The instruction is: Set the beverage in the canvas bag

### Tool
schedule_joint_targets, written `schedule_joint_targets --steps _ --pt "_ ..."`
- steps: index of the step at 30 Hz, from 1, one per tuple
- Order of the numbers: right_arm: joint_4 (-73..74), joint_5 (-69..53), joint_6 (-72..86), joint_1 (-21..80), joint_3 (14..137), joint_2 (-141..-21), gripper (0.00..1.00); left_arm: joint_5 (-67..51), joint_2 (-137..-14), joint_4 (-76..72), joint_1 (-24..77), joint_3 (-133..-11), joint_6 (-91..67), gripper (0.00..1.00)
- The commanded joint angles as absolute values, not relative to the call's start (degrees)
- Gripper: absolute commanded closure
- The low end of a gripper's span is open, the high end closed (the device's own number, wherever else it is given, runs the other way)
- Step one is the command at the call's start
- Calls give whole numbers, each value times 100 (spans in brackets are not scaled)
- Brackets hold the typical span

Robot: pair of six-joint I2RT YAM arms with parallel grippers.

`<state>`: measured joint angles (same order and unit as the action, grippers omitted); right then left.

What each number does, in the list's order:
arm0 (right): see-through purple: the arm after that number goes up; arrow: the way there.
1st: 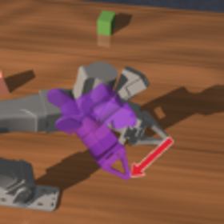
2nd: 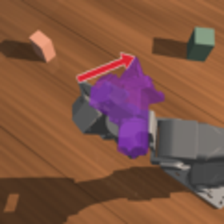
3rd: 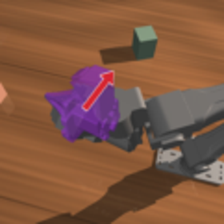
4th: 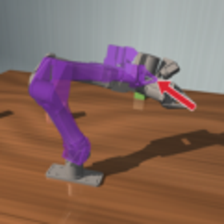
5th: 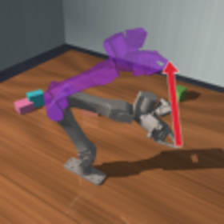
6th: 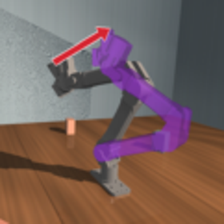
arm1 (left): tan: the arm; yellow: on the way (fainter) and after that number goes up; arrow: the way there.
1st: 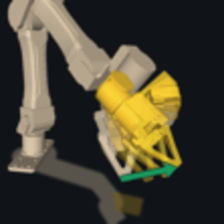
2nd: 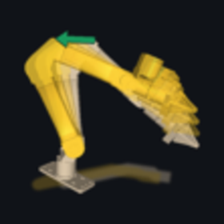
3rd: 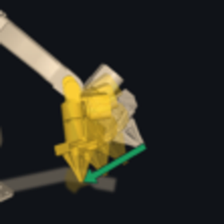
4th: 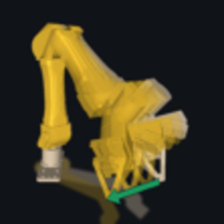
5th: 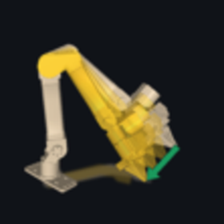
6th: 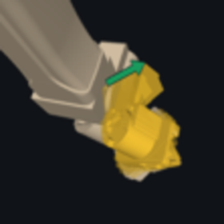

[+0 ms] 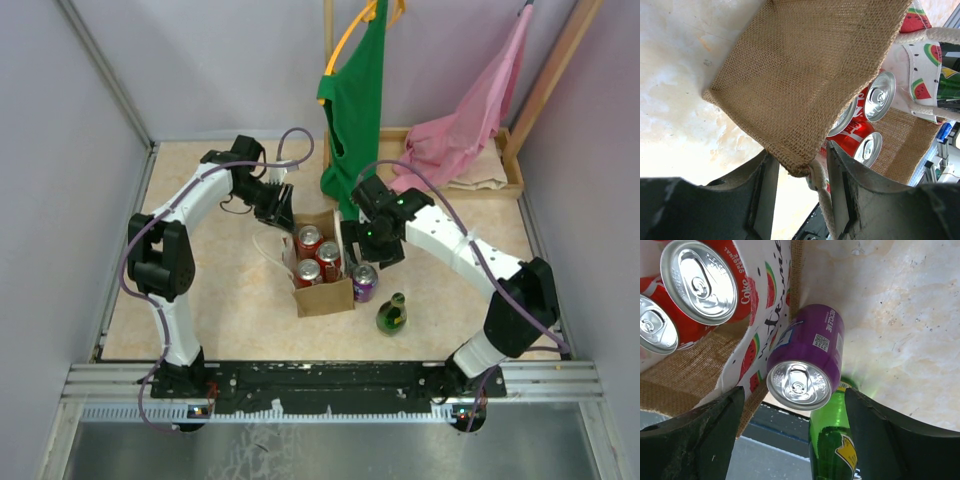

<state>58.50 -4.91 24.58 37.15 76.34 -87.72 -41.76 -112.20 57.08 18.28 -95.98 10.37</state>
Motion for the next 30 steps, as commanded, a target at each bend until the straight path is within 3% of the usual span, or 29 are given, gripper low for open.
schedule_joint_targets --steps 1,20,24,30 --pt "5852 -318 2563 3831 7507 -8759 19 -4200 -11281 5764 1862 -9765 1133 52" --pt "5598 -147 2665 4026 7363 -9207 20 -4210 -11292 5760 1863 -9773 1143 52" --pt "5592 -70 2658 4025 7260 -9287 26 -4219 -11309 5767 1863 -9782 1156 52" --pt "5698 15 2682 4025 7145 -9283 44 -4227 -11319 5772 1863 -9800 1152 52"
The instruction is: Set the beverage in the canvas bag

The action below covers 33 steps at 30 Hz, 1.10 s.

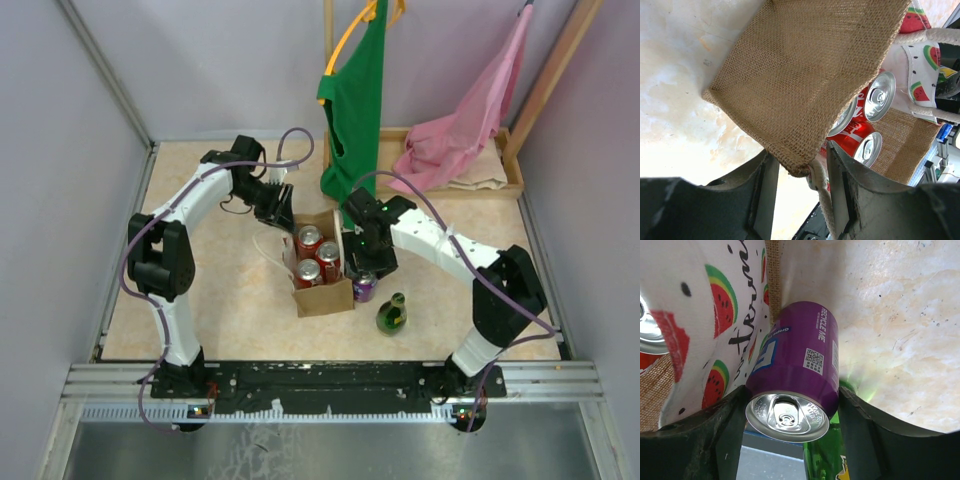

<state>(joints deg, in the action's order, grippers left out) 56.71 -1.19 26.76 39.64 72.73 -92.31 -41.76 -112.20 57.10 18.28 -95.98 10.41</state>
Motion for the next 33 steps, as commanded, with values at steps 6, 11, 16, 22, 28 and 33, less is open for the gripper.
schedule_joint_targets --steps 6,11,16,22,28,33 --pt "5752 88 2705 4025 7075 -9285 82 -4254 -11342 5770 1871 -9819 1134 52" --pt "5803 218 2731 4025 7150 -9274 91 -4247 -11338 5770 1871 -9817 1143 52" --pt "5864 523 2821 4021 7324 -9116 100 -4245 -11333 5774 1872 -9835 1135 52" --pt "5991 784 2834 3839 7497 -8944 100 -4245 -11345 5774 1872 -9835 1141 52" --pt "6075 947 2705 3473 7654 -8700 100 -4232 -11332 5783 1872 -9835 1140 52" --pt "6206 1128 2499 3071 7867 -8502 100 -4228 -11320 5779 1872 -9837 1119 52"
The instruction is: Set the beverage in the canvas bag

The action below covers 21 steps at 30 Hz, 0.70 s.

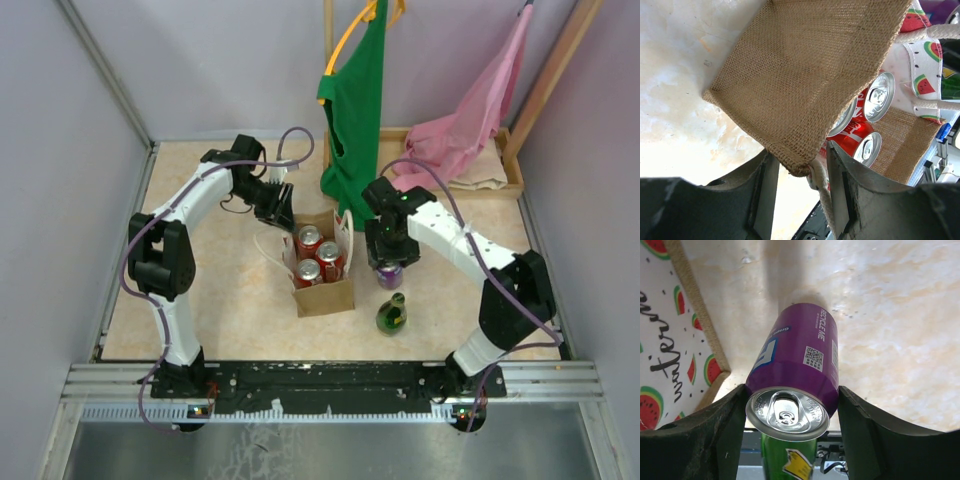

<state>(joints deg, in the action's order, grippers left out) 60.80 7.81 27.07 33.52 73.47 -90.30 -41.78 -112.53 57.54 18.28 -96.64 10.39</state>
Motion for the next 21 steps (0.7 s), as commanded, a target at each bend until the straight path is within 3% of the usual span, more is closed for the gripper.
schedule_joint_targets --steps 1,12,21 --pt "6206 1145 2449 2969 7922 -8464 100 -4223 -11318 5781 1876 -9829 1119 52" --pt "6191 962 1973 2426 10113 -8487 100 -4166 -11320 5801 1890 -9844 1129 52" --pt "5694 -469 1961 2472 11678 -8876 100 -4157 -11342 5810 1898 -9861 1130 52"
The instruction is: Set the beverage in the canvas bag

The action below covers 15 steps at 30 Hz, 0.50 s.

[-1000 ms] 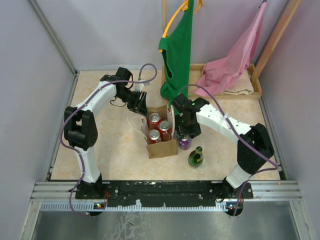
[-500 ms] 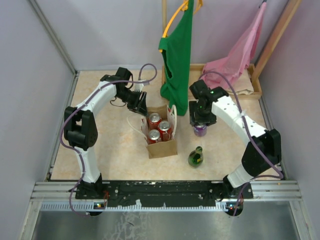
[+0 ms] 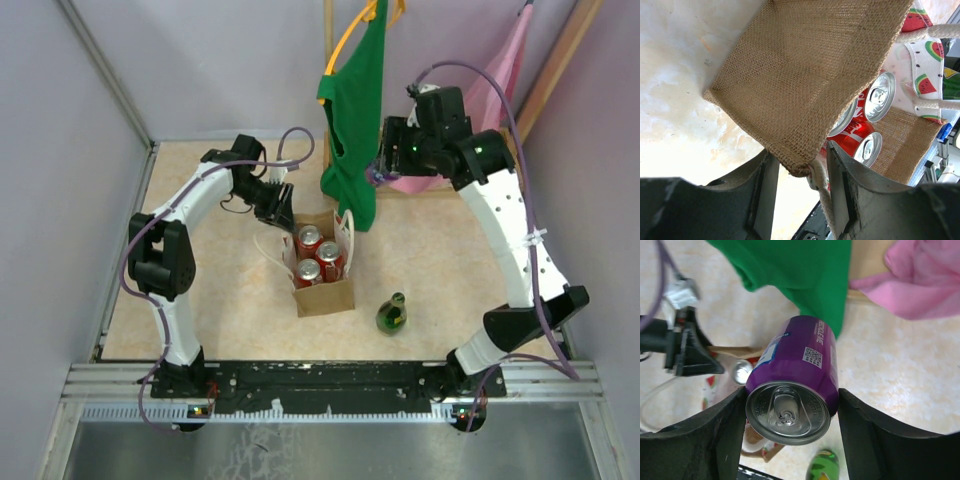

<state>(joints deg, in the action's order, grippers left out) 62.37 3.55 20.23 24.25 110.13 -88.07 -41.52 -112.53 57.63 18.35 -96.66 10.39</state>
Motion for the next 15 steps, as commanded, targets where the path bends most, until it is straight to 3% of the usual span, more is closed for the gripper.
schedule_joint_targets --steps 1,15 --pt "5652 -607 1974 2522 11722 -8918 100 -4157 -11342 5810 1898 -9868 1126 52" --pt "5263 -1270 2074 3826 11494 -9211 100 -4157 -11355 5808 1898 -9864 1103 52"
